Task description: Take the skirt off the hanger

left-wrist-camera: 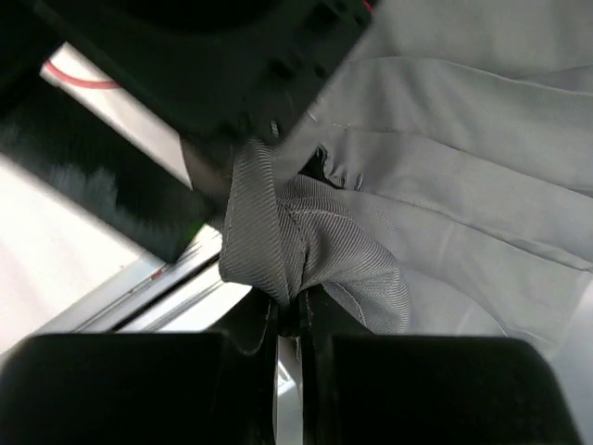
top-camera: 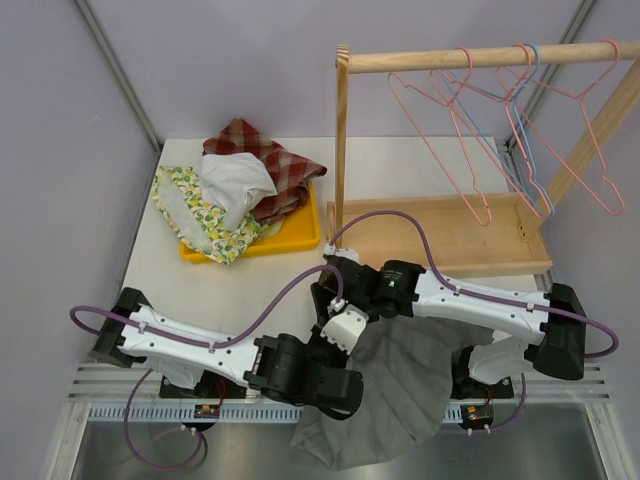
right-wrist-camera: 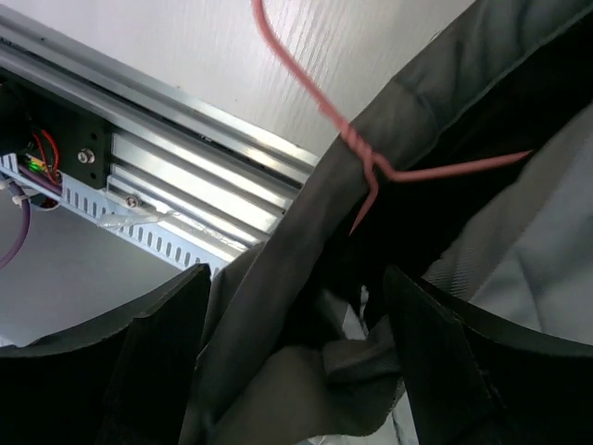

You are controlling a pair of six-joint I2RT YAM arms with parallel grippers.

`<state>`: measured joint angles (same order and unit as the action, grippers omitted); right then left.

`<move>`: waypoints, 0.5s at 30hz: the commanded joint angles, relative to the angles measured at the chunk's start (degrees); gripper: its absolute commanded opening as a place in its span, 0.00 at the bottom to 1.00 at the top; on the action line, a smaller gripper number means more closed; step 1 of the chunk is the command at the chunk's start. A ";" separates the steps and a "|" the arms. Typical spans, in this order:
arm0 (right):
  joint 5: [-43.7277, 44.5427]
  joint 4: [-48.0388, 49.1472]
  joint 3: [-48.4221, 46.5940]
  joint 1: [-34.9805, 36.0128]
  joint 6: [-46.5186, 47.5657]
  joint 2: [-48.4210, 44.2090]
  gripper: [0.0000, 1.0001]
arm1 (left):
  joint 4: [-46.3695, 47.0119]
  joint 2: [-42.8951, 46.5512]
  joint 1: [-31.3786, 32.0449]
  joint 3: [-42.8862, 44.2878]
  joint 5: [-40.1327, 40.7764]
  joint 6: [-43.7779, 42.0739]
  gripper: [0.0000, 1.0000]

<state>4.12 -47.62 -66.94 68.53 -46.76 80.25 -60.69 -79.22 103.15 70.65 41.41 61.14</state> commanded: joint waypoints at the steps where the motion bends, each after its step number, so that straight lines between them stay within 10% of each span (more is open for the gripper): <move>1: 1.94 -1.43 0.31 2.13 -3.68 -3.95 0.81 | 4.17 -4.00 -2.08 4.22 3.59 -6.12 0.00; 5: 1.33 -2.13 1.19 2.31 -3.69 -6.06 0.48 | 7.51 -5.94 -4.97 5.90 2.54 -9.46 0.00; 8: 2.12 -5.11 0.41 2.31 -3.25 -8.00 0.05 | 8.91 -4.90 -7.35 8.44 2.01 -11.30 0.03; 11: 3.52 -9.59 -1.69 2.31 -2.90 -10.28 0.00 | 11.55 -1.47 -9.71 9.94 0.96 -14.55 0.14; 13: 4.92 -13.01 -3.02 2.40 -3.24 -11.94 0.00 | 13.13 2.20 -11.47 10.21 -0.18 -17.28 0.64; 15: 5.46 -14.86 -4.51 2.31 -4.21 -14.23 0.00 | 12.96 5.20 -12.97 10.47 -0.19 -18.86 0.93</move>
<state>6.48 -56.21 -68.10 67.88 -49.60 70.11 -53.78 -81.36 97.67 76.49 39.64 43.29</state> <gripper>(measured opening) 0.031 0.811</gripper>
